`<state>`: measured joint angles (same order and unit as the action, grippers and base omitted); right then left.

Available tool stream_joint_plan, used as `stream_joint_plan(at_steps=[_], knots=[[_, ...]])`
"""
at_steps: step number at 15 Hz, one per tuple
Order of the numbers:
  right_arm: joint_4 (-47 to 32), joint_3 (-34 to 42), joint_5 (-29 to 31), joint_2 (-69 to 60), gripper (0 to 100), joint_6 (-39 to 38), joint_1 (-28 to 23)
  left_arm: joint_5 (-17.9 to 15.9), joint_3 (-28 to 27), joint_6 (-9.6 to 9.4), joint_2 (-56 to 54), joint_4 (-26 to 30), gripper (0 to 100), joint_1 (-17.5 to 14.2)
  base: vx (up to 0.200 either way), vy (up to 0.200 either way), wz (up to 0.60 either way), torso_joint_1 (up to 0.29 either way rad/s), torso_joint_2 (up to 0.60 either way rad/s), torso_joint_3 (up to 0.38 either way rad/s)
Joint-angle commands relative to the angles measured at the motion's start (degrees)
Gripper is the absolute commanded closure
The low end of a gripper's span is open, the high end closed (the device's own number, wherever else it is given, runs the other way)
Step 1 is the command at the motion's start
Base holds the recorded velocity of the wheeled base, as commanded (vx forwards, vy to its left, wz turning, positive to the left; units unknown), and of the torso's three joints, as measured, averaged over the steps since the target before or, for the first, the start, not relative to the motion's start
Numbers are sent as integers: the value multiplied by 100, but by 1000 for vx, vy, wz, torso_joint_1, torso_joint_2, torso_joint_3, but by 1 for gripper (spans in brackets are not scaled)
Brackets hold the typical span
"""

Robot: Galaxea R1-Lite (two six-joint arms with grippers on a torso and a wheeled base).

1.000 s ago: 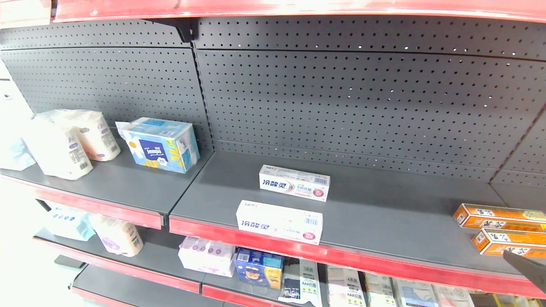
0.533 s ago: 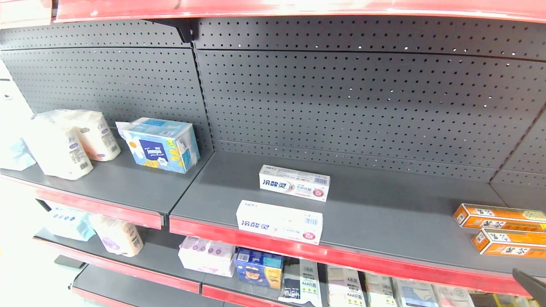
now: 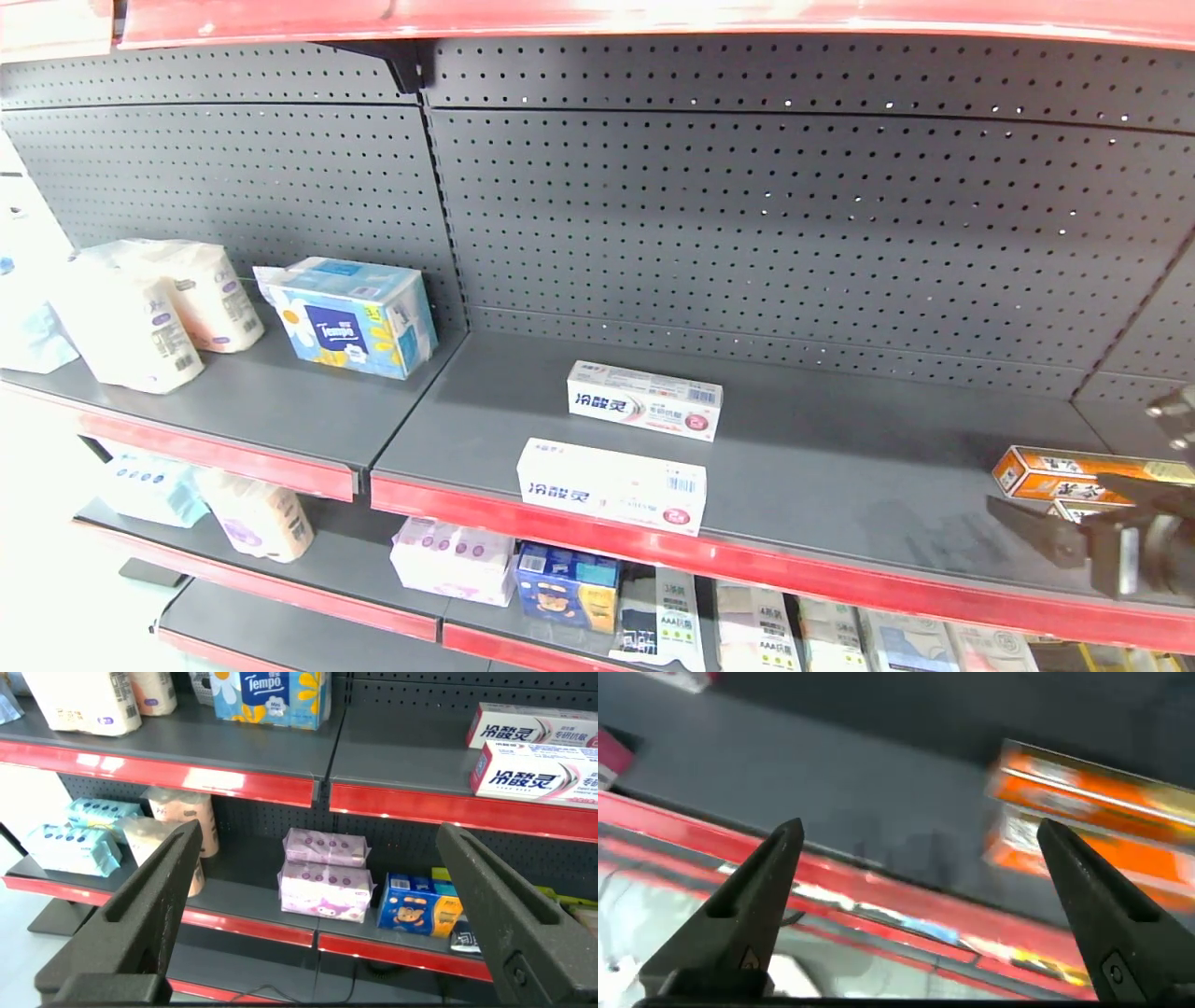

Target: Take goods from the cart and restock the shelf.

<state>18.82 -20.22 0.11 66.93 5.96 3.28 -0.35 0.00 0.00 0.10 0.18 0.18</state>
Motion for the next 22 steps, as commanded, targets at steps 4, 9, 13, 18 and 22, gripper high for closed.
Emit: stream_joint_plan(at_steps=[4,9,13,18,22], knots=[[412,-1414,815,3037,0,-1334,1465,0,0,0,8,-1,0,-1,0,0,0,0,0,0],[570,-1511,806,3468,0,-2090,1799,0,0,0,-1,-1,0,-1,0,0,0,0,0,0],[526,-948,701,3265,0,-2530,1773,0,0,0,8,-1,0,-1,0,0,0,0,0,0],[517,-948,666,3248,0,-2714,2212,0,0,0,8,-1,0,-1,0,0,0,0,0,0],[508,-913,692,3388,0,-2864,2230,0,-9,0,8,-1,0,-1,0,0,0,0,0,0]])
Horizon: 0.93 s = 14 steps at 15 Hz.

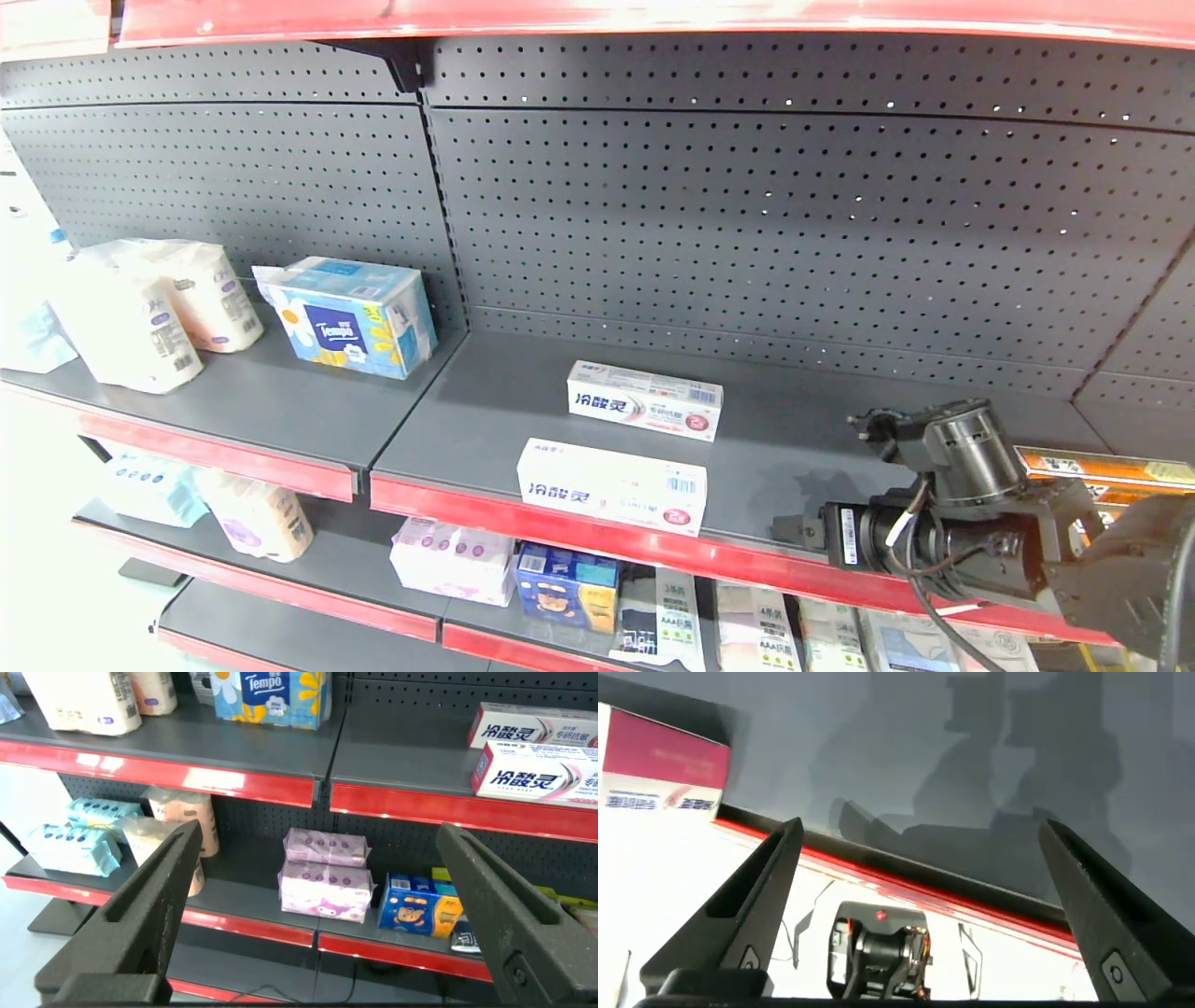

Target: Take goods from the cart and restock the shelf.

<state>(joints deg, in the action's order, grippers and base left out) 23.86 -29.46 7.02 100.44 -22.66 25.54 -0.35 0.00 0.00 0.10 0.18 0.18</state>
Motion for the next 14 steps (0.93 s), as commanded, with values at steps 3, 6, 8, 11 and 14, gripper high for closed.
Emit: stream_joint_plan(at_steps=[3,6,8,11,14], knots=[[14,-33,19,20,0,-19,241,0,0,0,8,-1,0,-1,0,0,0,0,0,0],[5,-59,89,20,0,-230,390,0,0,0,8,-1,0,-1,0,0,0,0,0,0],[-4,46,115,-68,0,-247,338,0,0,0,8,-1,0,-1,0,0,0,0,0,0],[-13,125,80,-921,0,254,-216,0,0,0,8,-1,0,-1,0,0,0,0,0,0],[-13,143,-386,-2063,0,983,-919,0,0,0,8,-1,0,-1,0,0,0,0,0,0]])
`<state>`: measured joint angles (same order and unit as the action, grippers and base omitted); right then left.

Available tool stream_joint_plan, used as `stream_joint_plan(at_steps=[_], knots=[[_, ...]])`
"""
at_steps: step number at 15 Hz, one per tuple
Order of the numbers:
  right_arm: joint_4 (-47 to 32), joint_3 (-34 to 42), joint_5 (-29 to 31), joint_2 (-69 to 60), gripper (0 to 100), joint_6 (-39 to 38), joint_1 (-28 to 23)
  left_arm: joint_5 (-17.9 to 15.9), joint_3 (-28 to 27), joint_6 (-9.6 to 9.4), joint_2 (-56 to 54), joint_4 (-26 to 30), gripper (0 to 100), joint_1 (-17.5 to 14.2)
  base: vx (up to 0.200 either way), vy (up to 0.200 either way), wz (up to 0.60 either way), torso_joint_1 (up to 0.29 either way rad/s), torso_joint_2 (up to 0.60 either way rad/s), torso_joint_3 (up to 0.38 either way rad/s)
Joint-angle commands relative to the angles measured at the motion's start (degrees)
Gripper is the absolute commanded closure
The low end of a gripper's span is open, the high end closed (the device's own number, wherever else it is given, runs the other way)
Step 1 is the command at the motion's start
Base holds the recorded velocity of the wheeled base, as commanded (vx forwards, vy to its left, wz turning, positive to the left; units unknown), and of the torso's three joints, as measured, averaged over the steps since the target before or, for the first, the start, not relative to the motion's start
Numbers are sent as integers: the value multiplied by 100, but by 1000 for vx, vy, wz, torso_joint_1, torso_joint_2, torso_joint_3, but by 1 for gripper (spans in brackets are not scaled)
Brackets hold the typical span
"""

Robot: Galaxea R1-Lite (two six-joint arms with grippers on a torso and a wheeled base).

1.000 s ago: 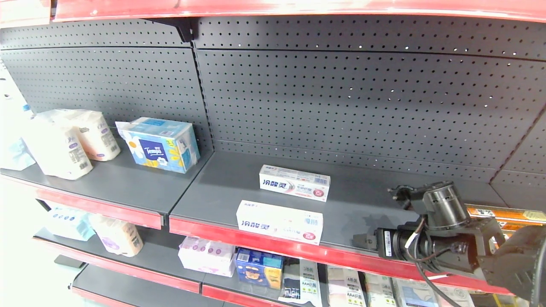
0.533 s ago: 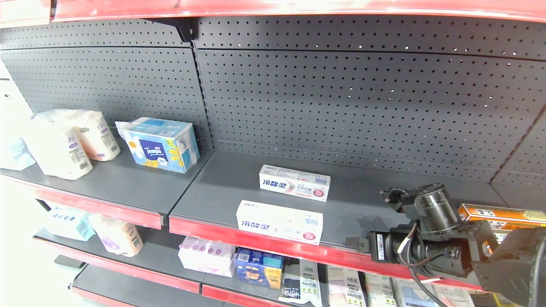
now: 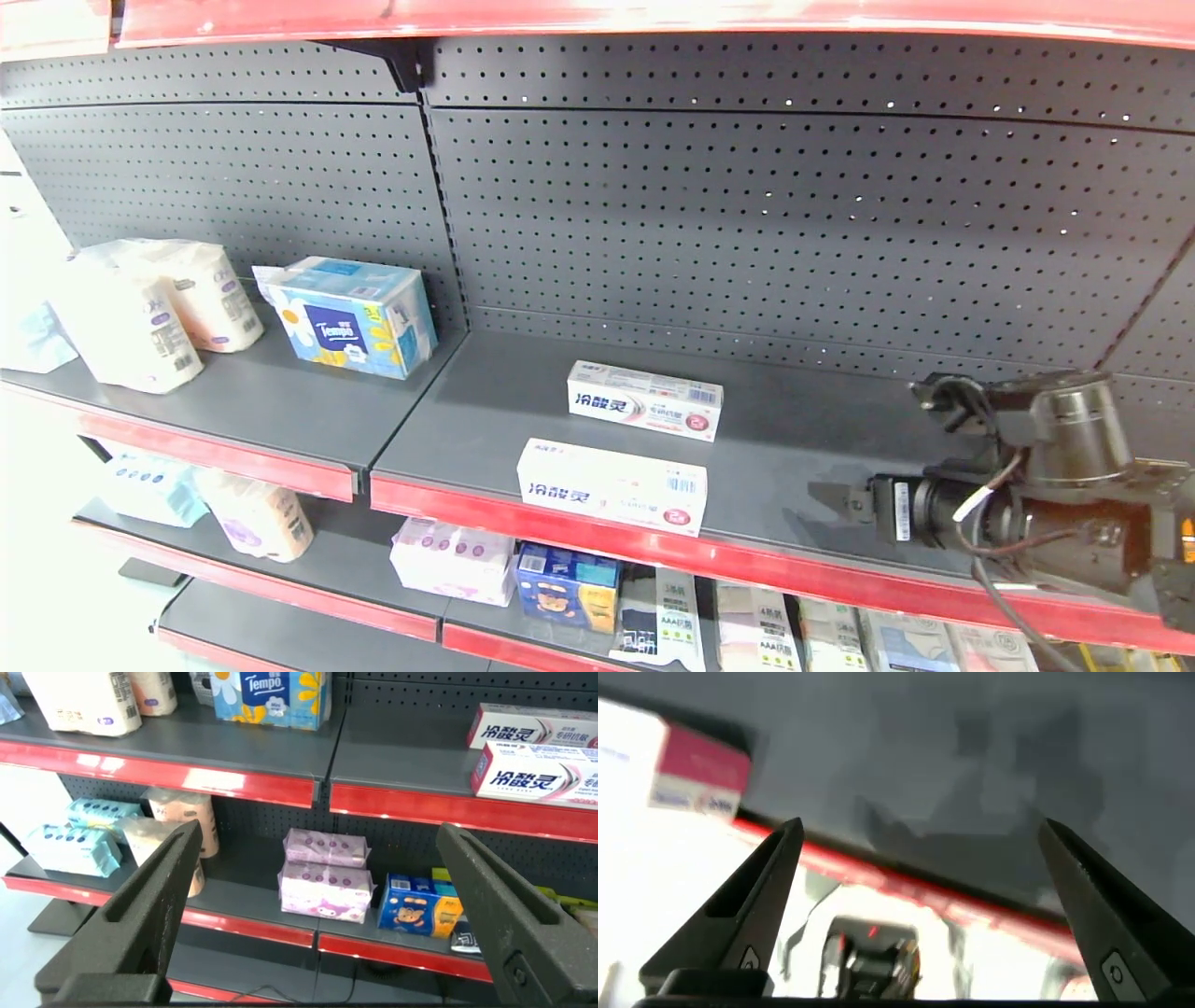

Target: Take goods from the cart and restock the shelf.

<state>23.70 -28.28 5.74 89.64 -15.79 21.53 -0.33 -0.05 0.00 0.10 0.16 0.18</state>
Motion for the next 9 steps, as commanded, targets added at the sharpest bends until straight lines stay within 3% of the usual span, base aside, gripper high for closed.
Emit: stream_joint_plan(at_steps=[1,3,5,9], knots=[[-6,121,-451,-1352,0,313,-676,-2,5,0,8,2,0,-1,0,0,0,0,0,0],[-102,288,-486,-1889,0,498,-905,-2,5,0,8,2,0,-1,0,0,0,0,0,0],[-674,385,-504,-2583,0,753,-1142,-2,5,0,8,2,0,-1,0,0,0,0,0,0],[-735,1607,-768,-3866,0,1728,-1916,-2,5,0,-1,2,0,-1,0,0,0,0,0,0]])
